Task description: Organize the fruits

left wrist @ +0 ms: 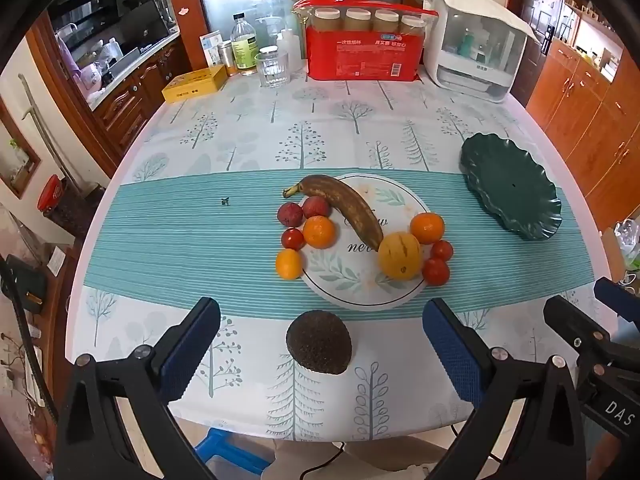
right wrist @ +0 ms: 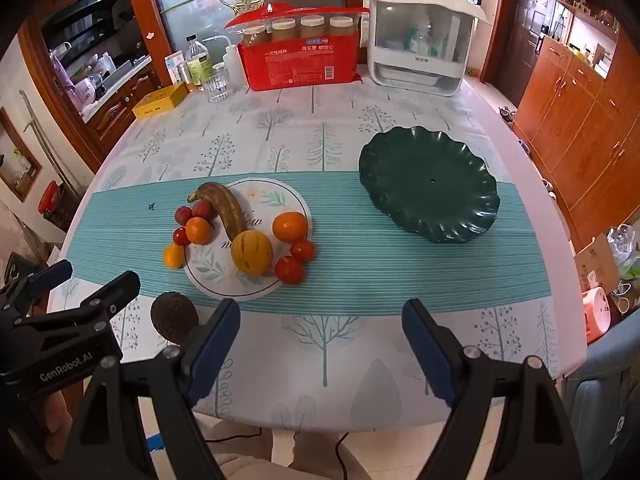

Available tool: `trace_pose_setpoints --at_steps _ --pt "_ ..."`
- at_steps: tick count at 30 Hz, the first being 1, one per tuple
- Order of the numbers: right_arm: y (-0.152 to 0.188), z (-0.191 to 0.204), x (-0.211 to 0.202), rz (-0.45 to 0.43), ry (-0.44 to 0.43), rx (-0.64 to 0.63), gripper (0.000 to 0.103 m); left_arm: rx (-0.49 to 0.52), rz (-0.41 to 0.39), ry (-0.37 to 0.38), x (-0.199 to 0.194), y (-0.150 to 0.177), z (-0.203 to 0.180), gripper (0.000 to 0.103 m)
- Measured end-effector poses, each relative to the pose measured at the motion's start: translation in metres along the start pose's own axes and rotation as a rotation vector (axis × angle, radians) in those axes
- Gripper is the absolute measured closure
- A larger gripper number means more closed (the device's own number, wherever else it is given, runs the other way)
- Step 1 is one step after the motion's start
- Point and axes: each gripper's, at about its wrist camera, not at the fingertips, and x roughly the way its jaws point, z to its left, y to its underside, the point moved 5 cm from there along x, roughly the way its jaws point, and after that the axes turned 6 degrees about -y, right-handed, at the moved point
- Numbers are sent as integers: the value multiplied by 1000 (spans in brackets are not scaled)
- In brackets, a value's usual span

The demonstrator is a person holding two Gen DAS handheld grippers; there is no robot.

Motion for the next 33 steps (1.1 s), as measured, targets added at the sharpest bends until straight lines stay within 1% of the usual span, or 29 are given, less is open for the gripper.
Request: trace_pose_setpoints --at_steps 10,12,20,33 --pt "0 -3 -1 -2 -3 5 19 -12 -9 26 -5 4 1 2" --pt "1 -2 0 0 -5 3 19 -7 -4 12 -1 7 -1 2" --pt "1 -1 2 5 -5 4 19 -9 1 25 -4 2 -4 2" --pt "4 -2 4 10 -15 -1 19 -12 -8 41 -8 3 -7 2"
